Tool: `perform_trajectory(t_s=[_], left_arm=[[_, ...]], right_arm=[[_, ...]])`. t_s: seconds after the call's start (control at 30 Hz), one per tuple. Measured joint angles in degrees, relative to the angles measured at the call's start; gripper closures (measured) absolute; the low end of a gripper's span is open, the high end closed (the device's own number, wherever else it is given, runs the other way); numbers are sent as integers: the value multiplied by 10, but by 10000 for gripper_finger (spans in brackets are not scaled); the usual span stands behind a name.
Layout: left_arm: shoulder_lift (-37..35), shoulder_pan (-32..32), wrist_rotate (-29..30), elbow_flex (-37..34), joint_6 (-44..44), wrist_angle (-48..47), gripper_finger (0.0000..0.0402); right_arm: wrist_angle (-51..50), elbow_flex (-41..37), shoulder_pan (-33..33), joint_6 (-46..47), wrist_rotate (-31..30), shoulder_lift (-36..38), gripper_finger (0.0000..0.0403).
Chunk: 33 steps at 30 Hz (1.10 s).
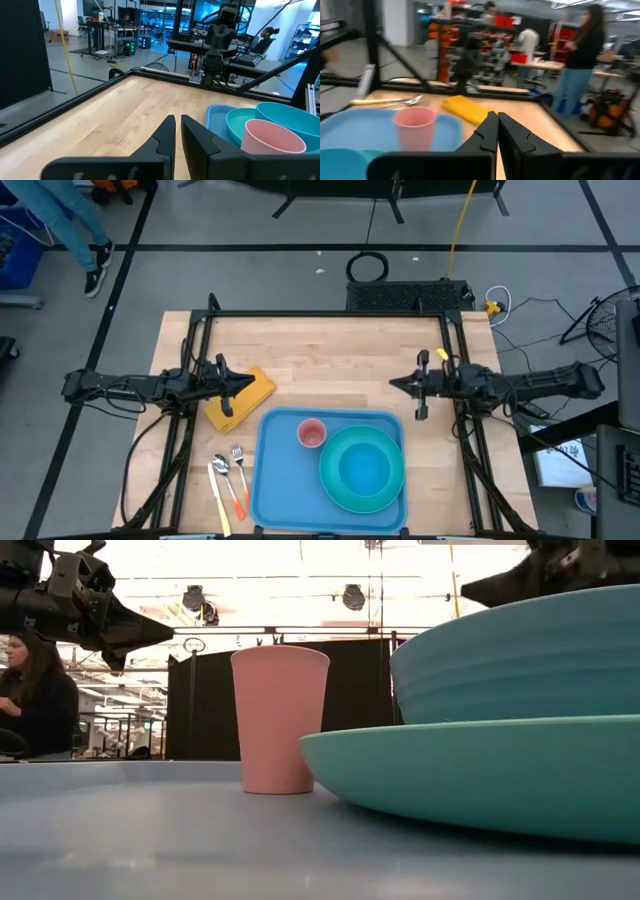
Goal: Set up tray
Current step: Put the yellow napkin on the blue tray
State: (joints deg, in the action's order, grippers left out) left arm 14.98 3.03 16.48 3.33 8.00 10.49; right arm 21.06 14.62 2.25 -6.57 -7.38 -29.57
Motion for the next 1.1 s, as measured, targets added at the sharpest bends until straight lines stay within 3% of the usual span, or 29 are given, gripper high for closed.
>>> perform_trajectory(t_s=[0.13,0.3,0.4,0.5,0.63,0.73,0.93,1.1], left_arm=[[0,0,6,0,21,-11,369],[28,-9,77,33,68,-67,396],[81,-34,89,76,84,-120,397],[156,-83,87,140,115,-234,399],[283,-165,28,234,113,-364,399],[372,-217,17,281,77,-414,395],[484,-297,-10,330,15,-438,367],[527,-355,-115,345,-37,-430,309]], right_arm=[[7,-25,-23,0,0,1,402],[5,-37,-27,-39,1,-1,402],[11,-37,-27,-62,1,0,402],[14,-37,-27,-82,1,1,402],[14,-37,-27,-99,2,1,402],[14,-37,-27,-110,20,1,402],[14,-37,-27,-118,32,1,402],[6,-37,-27,-115,32,0,403]])
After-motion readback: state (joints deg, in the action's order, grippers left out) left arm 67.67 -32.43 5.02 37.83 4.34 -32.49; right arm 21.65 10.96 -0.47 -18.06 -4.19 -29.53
